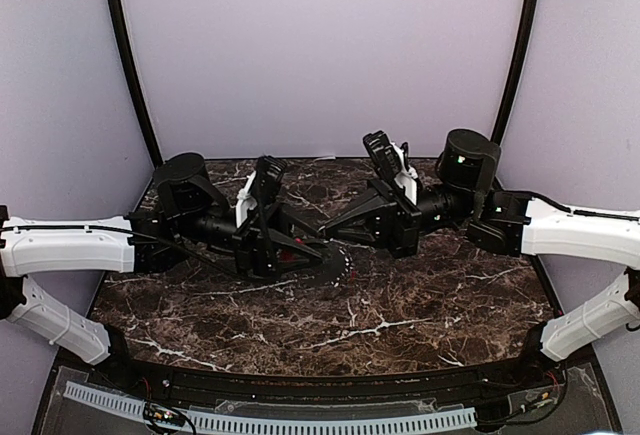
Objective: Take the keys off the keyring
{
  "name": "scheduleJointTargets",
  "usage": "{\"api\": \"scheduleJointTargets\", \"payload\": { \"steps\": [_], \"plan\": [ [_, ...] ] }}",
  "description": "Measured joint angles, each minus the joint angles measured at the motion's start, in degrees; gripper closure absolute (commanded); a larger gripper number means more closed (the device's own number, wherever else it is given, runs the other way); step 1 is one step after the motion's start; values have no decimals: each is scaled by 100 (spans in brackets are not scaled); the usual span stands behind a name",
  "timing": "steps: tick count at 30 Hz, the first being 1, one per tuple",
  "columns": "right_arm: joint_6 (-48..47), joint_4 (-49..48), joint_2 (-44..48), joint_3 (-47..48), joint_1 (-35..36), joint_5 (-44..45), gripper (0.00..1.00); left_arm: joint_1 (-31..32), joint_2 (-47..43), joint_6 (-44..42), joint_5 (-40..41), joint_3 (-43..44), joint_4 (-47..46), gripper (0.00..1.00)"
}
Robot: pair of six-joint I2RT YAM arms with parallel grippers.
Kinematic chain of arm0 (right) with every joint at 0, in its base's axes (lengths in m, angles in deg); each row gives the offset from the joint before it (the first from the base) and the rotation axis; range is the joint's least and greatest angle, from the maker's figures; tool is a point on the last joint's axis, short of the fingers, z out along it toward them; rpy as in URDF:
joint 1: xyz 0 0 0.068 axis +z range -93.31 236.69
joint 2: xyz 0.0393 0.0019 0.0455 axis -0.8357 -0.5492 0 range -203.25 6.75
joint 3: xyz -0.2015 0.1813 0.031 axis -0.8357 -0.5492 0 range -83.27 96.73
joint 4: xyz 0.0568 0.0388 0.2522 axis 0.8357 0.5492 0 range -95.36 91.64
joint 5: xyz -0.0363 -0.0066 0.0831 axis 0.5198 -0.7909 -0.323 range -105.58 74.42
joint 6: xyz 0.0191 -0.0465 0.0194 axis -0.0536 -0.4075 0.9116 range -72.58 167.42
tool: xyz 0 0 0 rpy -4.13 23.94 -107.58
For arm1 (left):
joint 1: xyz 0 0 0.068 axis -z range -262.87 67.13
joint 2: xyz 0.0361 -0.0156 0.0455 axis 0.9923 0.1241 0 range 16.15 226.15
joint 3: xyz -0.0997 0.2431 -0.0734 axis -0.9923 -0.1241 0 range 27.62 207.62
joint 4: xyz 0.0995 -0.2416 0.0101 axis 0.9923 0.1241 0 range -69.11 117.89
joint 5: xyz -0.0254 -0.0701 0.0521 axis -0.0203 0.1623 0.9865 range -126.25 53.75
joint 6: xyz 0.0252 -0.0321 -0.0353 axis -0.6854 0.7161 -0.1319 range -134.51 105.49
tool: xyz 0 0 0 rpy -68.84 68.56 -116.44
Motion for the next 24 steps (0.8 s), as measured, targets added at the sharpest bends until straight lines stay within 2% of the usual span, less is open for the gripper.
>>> {"api": "scheduleJointTargets", "payload": {
  "steps": [5, 13, 23, 24],
  "plan": [
    [-24, 33, 0, 0, 2, 131, 100, 9, -37, -2, 4, -7, 107, 75],
    [-125, 138, 13, 0, 26, 304, 100, 28, -37, 2, 162, -37, 227, 99],
    [-210, 162, 87, -146, 48, 658, 100, 31, -72, 136, 494, -192, 201, 100],
    [-214, 157, 98, -175, 50, 721, 95, 35, -90, 160, 564, -225, 175, 100]
  ]
}}
